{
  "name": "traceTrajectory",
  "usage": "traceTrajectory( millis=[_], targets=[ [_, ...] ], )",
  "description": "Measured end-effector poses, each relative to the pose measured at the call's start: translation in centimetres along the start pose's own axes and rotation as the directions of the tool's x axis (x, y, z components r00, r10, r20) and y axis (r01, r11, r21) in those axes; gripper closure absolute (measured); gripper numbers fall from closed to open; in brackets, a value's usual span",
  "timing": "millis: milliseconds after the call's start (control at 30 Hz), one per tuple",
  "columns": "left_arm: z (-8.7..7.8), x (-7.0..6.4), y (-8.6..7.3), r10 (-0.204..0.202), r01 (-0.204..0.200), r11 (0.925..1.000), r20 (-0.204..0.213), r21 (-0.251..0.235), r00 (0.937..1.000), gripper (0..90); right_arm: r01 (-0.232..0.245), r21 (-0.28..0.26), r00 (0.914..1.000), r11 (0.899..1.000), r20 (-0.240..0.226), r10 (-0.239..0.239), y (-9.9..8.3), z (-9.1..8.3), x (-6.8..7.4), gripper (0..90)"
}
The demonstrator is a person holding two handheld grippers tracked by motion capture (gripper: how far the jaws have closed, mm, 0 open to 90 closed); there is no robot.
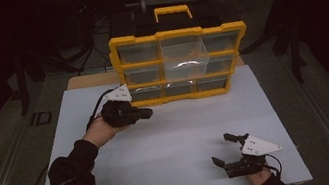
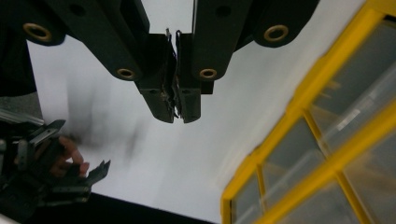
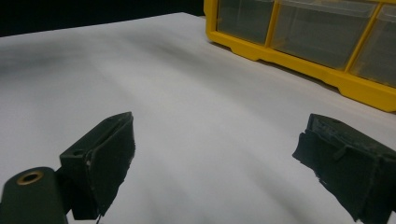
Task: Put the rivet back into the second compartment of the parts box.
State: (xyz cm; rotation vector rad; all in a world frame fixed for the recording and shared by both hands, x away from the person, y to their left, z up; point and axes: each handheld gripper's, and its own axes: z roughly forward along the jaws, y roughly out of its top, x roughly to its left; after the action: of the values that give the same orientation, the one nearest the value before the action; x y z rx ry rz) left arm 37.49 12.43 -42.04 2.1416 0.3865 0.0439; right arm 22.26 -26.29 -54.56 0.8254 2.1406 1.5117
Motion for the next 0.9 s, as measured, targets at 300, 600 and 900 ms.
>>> traceTrajectory(
  millis=[300, 600, 900],
  targets=[
    [-2.9, 0.0, 3.5, 0.036, -0.038, 0.9976, -0.031, -0.058, 0.9989, 85.1, 0.003, -0.001, 1.0, 1.0, 0.001, -0.003, 0.0, 0.0, 0.0, 9.7],
    [-4.6, 0.1, 7.2, 0.062, -0.066, 0.9884, -0.035, -0.137, 0.9975, 85.1, 0.006, 0.0, 1.0, 1.0, -0.001, -0.006, 0.0, 0.0, 0.0, 9.7],
    [-5.4, 0.3, 10.2, 0.081, -0.088, 0.9813, -0.044, -0.171, 0.9957, 85.1, 0.002, 0.0, 1.0, 1.0, -0.003, -0.002, 0.0, 0.0, 0.0, 9.7]
  ],
)
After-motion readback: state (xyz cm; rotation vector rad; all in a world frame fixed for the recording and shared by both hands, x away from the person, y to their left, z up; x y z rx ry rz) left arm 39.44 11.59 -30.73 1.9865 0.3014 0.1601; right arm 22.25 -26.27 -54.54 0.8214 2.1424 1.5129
